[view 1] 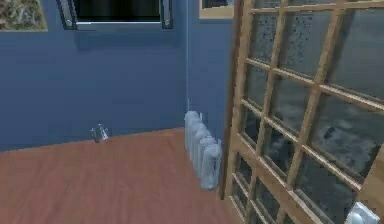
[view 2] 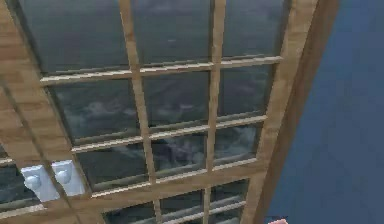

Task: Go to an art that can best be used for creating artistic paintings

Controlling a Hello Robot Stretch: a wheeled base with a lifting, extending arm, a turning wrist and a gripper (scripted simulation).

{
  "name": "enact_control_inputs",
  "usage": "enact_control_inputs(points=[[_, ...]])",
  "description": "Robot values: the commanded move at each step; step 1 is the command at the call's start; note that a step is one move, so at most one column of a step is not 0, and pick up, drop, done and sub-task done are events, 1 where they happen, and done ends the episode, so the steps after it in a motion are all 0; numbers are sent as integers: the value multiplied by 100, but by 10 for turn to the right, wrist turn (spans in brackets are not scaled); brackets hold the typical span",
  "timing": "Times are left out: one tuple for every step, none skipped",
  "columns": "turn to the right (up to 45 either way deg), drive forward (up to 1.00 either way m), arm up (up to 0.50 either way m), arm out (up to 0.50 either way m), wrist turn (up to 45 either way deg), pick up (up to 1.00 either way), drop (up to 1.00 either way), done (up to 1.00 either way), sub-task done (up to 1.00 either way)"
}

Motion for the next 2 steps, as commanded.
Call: enact_control_inputs(points=[[-450, 0, 0, 0, 0, 0, 0, 0, 0], [-90, 0, 0, 0, 0, 0, 0, 0, 0]])
